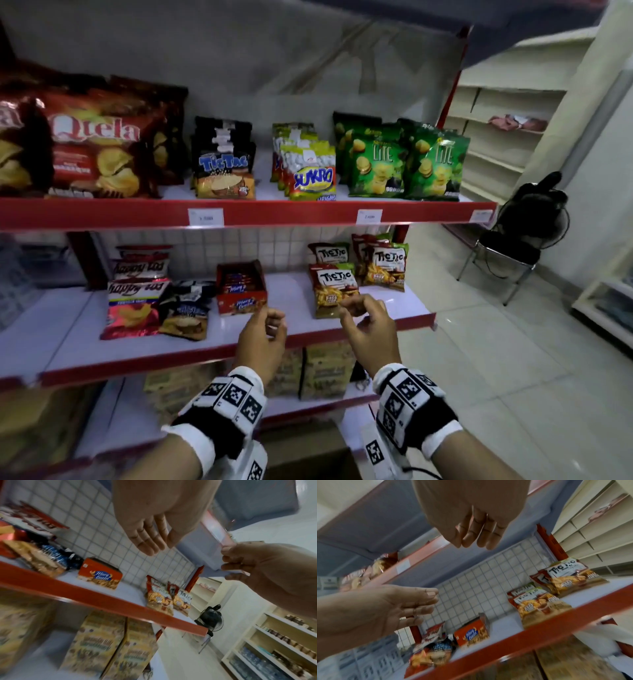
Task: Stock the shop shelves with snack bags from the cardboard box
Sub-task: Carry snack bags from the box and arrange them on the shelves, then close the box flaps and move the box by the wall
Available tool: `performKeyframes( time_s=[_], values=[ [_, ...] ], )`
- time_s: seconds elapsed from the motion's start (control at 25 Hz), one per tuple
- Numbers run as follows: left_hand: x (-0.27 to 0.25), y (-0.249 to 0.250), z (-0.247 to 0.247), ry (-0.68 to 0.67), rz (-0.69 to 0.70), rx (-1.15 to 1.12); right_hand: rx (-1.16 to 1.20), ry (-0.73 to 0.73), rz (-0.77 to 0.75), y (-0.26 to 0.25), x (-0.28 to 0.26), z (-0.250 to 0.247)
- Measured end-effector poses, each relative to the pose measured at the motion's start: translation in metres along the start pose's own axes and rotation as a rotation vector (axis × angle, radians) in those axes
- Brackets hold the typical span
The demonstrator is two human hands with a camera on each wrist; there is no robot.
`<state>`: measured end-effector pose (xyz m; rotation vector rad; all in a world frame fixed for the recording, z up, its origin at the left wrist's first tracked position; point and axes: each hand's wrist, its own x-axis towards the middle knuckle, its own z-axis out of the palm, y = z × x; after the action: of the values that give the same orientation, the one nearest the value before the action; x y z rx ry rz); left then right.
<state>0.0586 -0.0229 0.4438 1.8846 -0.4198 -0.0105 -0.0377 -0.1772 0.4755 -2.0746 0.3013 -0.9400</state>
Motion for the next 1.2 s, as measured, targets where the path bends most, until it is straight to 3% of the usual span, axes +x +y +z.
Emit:
performKeyframes(
  time_s=[0.36, 0.56, 0.72, 0.92, 1.0, 1.2],
  values=[
    [-0.057, -0.193, 0.041, -0.024, -0.334, 0.185, -0.179, -0.467, 0.317, 0.160, -0.102, 0.045],
    [-0.110, -0.334, 0.049, -0.069, -0.507, 0.255, -0.236, -0.594, 0.440, 0.262, -0.175, 0.064],
    [-0.162, -0.458, 0.037, -0.127, -0.629, 0.449, -0.346, -0.647, 0.462, 0.357, -0.249, 0.082],
    [-0.196, -0.571, 0.039, -0.203, -0.748, 0.558, -0.502, -0.773, 0.527, 0.466, -0.320, 0.090],
    [-0.200, -0.613, 0.037, -0.202, -0.719, 0.616, -0.545, -0.829, 0.522, 0.499, -0.339, 0.091],
    [-0.199, -0.730, 0.026, -0.221, -0.125, 0.594, -0.458, -0.770, 0.376, 0.556, -0.375, 0.090]
  ],
)
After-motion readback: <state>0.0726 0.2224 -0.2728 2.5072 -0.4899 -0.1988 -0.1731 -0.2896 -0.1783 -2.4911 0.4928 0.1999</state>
